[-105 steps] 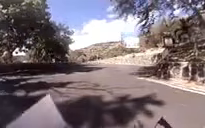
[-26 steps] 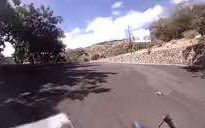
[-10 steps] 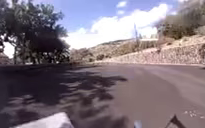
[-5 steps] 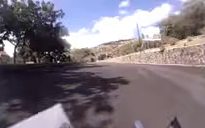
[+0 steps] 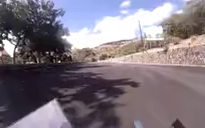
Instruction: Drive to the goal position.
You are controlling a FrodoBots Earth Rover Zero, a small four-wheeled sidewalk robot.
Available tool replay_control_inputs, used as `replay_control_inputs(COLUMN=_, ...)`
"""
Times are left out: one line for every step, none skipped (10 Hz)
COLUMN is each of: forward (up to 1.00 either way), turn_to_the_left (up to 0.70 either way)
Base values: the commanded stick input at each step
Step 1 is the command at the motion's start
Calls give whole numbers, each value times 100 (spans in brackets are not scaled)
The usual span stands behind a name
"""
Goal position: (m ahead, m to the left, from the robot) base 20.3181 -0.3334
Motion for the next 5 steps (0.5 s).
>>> replay_control_inputs(forward=70, turn_to_the_left=0)
replay_control_inputs(forward=70, turn_to_the_left=0)
replay_control_inputs(forward=70, turn_to_the_left=0)
replay_control_inputs(forward=70, turn_to_the_left=0)
replay_control_inputs(forward=70, turn_to_the_left=0)
